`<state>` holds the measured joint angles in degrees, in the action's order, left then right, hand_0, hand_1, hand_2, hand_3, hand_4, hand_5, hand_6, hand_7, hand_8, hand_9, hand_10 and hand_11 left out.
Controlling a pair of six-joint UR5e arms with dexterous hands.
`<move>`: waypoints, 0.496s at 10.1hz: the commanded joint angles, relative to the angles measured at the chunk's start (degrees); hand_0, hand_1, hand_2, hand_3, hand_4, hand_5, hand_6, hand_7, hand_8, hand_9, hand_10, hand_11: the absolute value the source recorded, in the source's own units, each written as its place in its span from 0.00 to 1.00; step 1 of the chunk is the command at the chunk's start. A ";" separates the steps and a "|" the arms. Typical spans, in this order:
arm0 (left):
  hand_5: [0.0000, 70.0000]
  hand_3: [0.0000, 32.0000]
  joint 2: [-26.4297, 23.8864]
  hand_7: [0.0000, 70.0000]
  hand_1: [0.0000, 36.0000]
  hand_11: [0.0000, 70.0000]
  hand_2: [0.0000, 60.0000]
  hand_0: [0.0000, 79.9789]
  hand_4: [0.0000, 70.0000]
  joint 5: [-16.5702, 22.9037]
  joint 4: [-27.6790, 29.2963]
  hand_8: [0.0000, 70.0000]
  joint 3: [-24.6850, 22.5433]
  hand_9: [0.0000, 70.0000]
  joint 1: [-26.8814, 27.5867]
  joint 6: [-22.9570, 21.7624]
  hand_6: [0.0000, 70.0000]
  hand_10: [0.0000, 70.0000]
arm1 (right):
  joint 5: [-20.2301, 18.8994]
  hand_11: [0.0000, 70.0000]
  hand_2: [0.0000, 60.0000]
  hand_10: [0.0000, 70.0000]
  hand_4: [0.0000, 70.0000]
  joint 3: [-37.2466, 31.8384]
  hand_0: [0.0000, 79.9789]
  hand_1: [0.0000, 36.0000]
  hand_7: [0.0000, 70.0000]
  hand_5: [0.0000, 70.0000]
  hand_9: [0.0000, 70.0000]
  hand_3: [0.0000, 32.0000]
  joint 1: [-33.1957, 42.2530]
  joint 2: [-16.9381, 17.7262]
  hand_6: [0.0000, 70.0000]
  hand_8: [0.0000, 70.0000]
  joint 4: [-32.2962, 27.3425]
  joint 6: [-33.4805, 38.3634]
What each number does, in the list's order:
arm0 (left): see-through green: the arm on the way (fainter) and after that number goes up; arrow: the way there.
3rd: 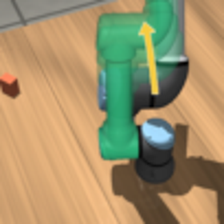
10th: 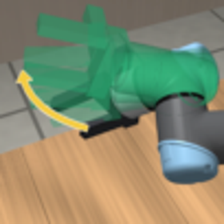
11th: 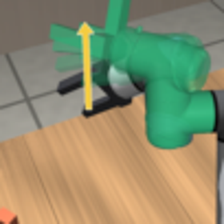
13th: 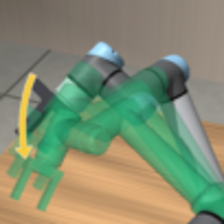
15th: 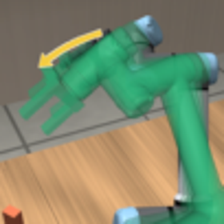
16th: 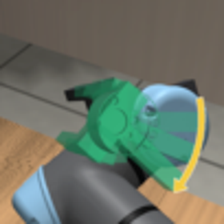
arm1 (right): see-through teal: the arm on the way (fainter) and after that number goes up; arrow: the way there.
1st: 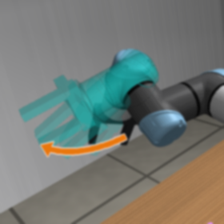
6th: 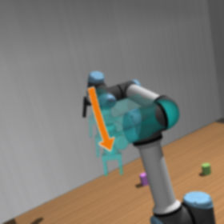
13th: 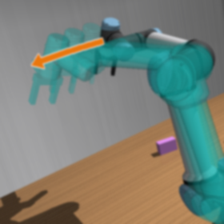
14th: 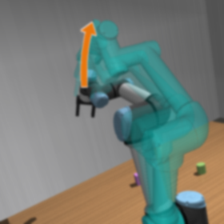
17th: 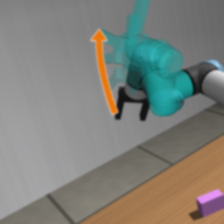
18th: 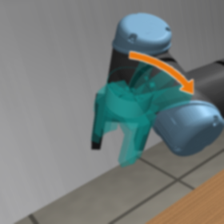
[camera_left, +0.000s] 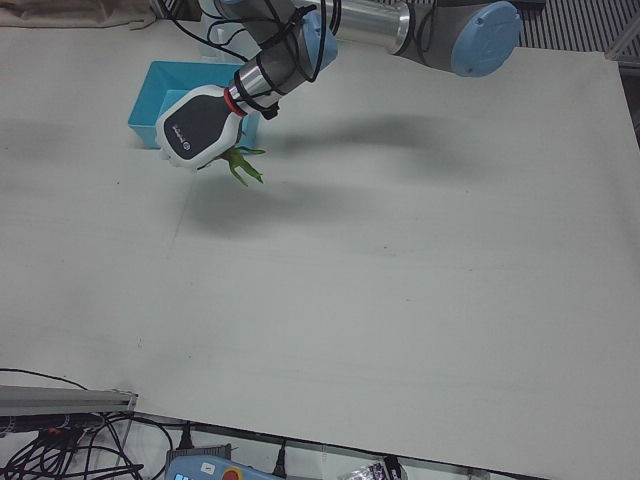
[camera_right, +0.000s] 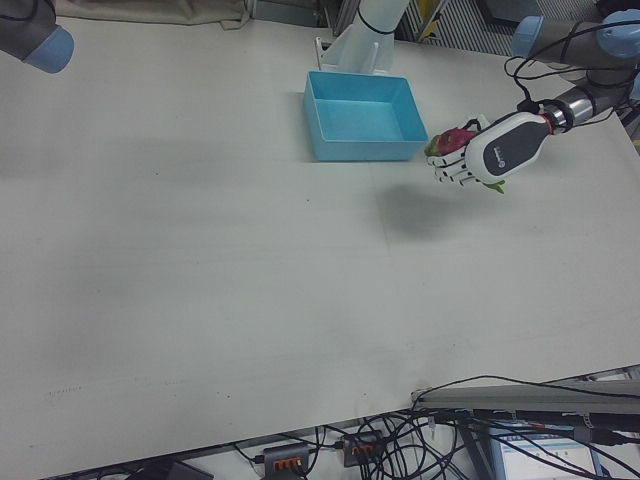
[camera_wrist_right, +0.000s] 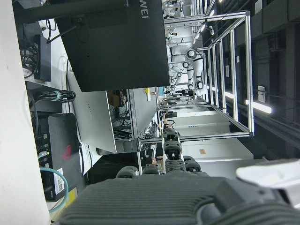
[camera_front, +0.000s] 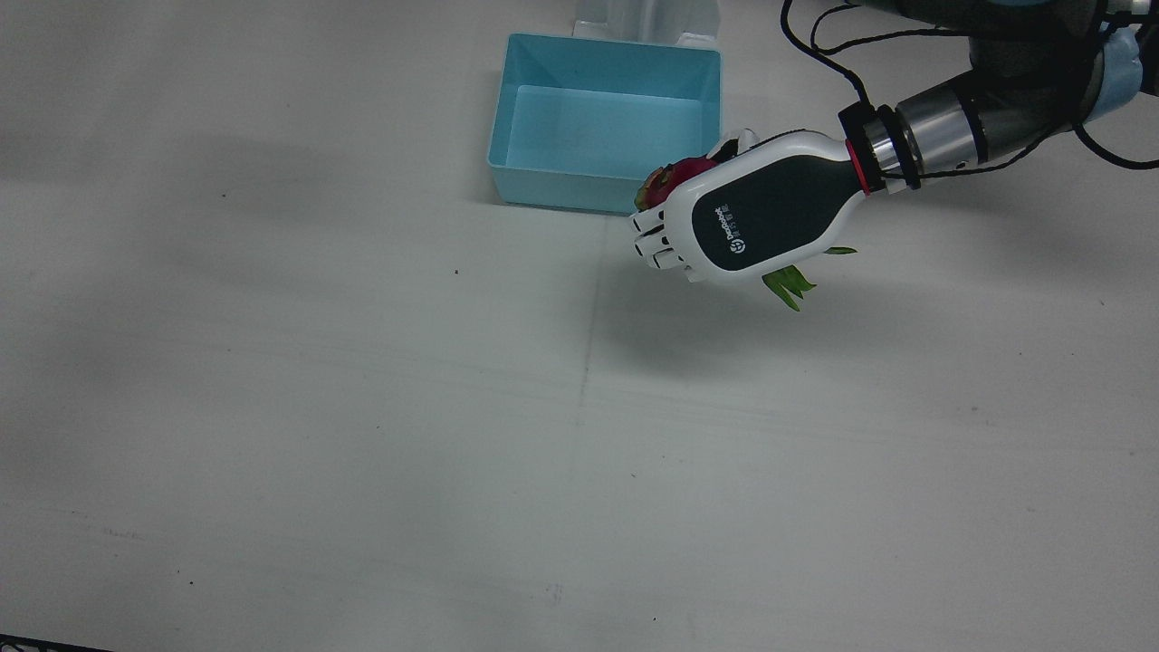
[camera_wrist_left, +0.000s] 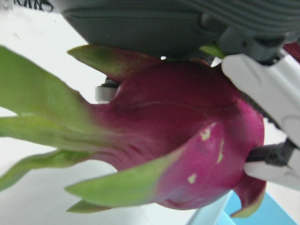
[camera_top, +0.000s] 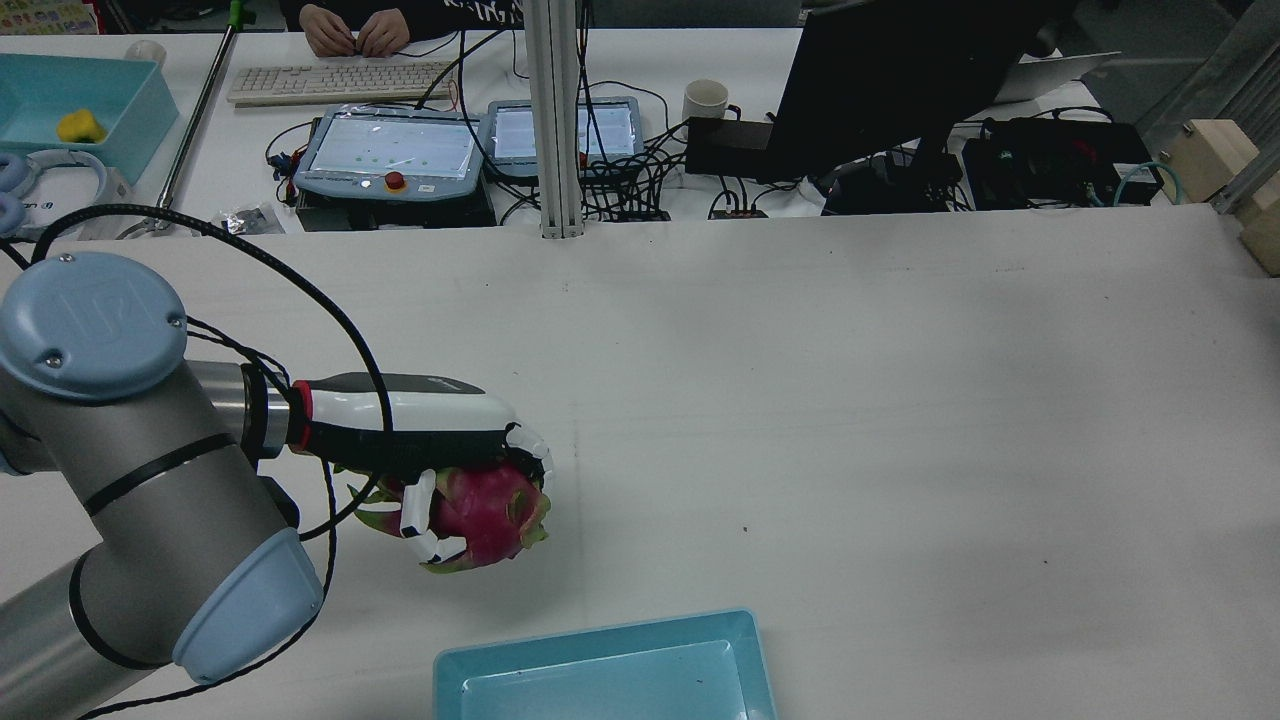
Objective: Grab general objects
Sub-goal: 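Lift the dragon fruit with the left hand and carry it toward the blue tray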
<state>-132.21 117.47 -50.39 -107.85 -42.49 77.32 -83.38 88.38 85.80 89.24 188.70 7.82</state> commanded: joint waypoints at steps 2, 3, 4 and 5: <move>0.60 0.00 -4.53 0.80 1.00 1.00 1.00 0.75 0.40 2.83 -11.55 0.48 -1.49 0.43 6.28 -0.24 0.44 0.69 | -0.02 0.00 0.00 0.00 0.00 -0.05 0.00 0.00 0.00 0.00 0.00 0.00 -0.02 -0.03 0.00 0.00 0.00 0.00; 0.62 0.00 -5.51 0.82 1.00 1.00 1.00 0.75 0.44 4.60 -12.97 0.49 -1.49 0.45 6.28 -1.11 0.47 0.69 | -0.02 0.00 0.00 0.00 0.00 -0.05 0.00 0.00 0.00 0.00 0.00 0.00 -0.02 -0.03 0.00 0.00 0.00 0.00; 0.63 0.00 -5.60 0.83 1.00 0.99 1.00 0.76 0.47 5.66 -13.77 0.50 -1.49 0.46 6.36 -2.25 0.49 0.67 | -0.02 0.00 0.00 0.00 0.00 -0.05 0.00 0.00 0.00 0.00 0.00 0.00 -0.02 -0.03 0.00 0.00 0.00 0.00; 0.64 0.00 -5.60 0.83 1.00 0.97 1.00 0.78 0.49 7.06 -14.21 0.50 -1.49 0.45 7.06 -3.40 0.50 0.66 | -0.02 0.00 0.00 0.00 0.00 -0.05 0.00 0.00 0.00 0.00 0.00 0.00 -0.02 -0.03 0.00 0.00 0.00 0.00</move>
<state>-136.68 121.11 -61.89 -109.27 -36.44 76.27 -83.39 88.34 85.78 89.21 188.70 7.82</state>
